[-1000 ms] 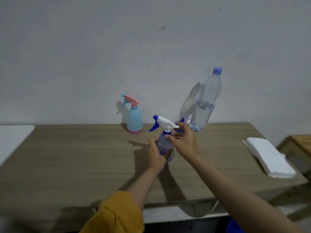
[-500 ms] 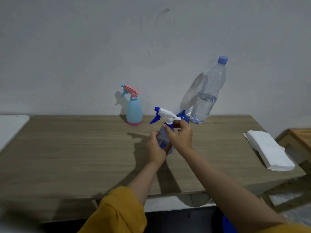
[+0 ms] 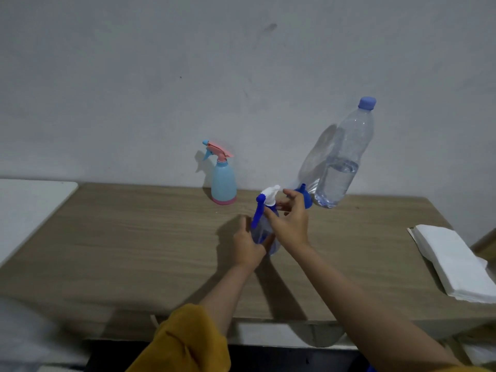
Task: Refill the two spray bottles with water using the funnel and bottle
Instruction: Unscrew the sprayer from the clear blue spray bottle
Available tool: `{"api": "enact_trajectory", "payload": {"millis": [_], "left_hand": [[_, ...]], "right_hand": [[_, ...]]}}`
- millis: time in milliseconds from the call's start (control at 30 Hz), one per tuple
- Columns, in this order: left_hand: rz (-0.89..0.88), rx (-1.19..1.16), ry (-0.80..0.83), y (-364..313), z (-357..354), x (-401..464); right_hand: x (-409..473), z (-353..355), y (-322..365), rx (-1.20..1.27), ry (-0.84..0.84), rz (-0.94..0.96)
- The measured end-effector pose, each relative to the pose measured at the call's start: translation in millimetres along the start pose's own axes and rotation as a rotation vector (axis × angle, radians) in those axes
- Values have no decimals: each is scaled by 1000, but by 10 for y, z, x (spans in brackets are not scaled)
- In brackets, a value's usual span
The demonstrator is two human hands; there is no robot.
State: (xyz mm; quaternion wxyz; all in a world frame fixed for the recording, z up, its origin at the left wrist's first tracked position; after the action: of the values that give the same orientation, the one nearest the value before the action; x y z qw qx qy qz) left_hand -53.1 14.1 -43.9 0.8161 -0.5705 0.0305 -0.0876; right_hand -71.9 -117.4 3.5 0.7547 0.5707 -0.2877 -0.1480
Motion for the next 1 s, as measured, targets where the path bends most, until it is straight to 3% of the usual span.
{"api": "enact_trajectory", "payload": {"millis": [167,367,600,767,1000], "left_hand": [[-42,94,-44,-116,49,-70],[5,93,-76,-139,44,-105],[13,88,-60,-149,6,-130],[5,101,-72,-156,20,-133],[-22,29,-41,-38,-41,-45]], "right_hand": [[25,-37,-91,65,155,-15],[99,-4,20,61,136,-5],[61,-33,18,51,265,8],[97,4,119,-11,233,-10],[105,-49,156,-4,383,-22]]}}
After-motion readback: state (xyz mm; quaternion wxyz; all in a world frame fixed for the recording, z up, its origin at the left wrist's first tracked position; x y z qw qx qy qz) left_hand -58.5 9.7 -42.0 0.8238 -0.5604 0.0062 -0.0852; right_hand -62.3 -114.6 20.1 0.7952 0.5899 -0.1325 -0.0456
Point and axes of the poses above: each hand's wrist, its own x-axis towards the middle knuckle, its own z-axis out of the back of the hand, y = z × x, the point moved 8 cm from there along x, towards the middle knuckle, and after that the axes turned 1 degree about -z, right-handed, at the moved point
